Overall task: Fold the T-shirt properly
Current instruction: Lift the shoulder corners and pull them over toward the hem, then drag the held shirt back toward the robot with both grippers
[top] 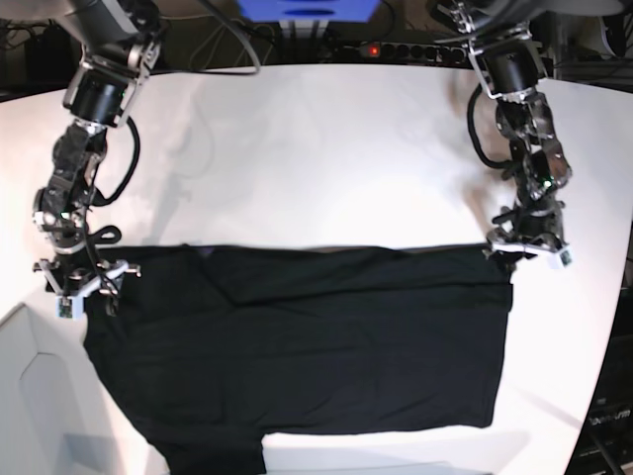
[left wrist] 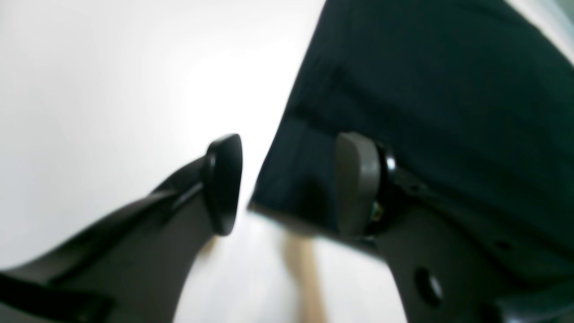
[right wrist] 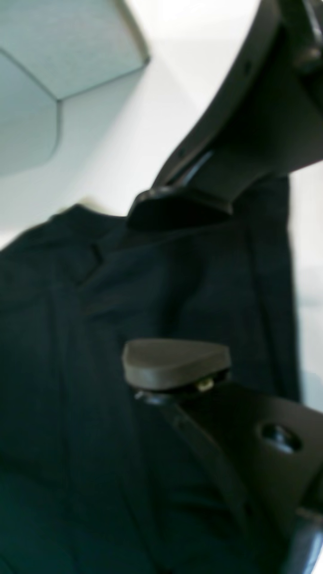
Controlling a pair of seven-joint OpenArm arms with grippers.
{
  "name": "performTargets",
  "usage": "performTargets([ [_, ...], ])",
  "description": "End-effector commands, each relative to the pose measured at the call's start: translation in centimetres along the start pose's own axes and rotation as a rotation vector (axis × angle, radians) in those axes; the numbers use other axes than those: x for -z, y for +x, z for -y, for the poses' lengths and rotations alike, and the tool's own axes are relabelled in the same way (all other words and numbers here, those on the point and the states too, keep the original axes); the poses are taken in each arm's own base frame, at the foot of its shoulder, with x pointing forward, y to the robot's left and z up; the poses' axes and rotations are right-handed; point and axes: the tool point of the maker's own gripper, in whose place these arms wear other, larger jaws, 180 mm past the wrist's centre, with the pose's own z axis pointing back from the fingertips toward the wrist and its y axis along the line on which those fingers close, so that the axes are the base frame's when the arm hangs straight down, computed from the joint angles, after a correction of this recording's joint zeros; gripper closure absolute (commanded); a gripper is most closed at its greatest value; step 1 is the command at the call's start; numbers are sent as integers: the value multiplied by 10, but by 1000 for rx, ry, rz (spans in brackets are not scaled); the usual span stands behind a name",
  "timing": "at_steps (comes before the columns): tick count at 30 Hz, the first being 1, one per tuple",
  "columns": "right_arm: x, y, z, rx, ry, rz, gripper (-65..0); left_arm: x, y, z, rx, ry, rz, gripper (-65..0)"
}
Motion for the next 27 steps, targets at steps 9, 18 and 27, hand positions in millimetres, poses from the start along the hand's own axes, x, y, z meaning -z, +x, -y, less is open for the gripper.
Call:
performTargets([
  [9, -14, 15, 39, 6, -79, 63, -388, 14, -4, -6, -30, 11, -10, -322],
  [18, -17, -13, 81, 12, -139, -19, -388, 20, -25, 7, -6, -19, -70, -90],
  [27, -6, -56, 89, 76, -132, -134, -388, 21, -27, 8, 3, -18, -75, 0],
])
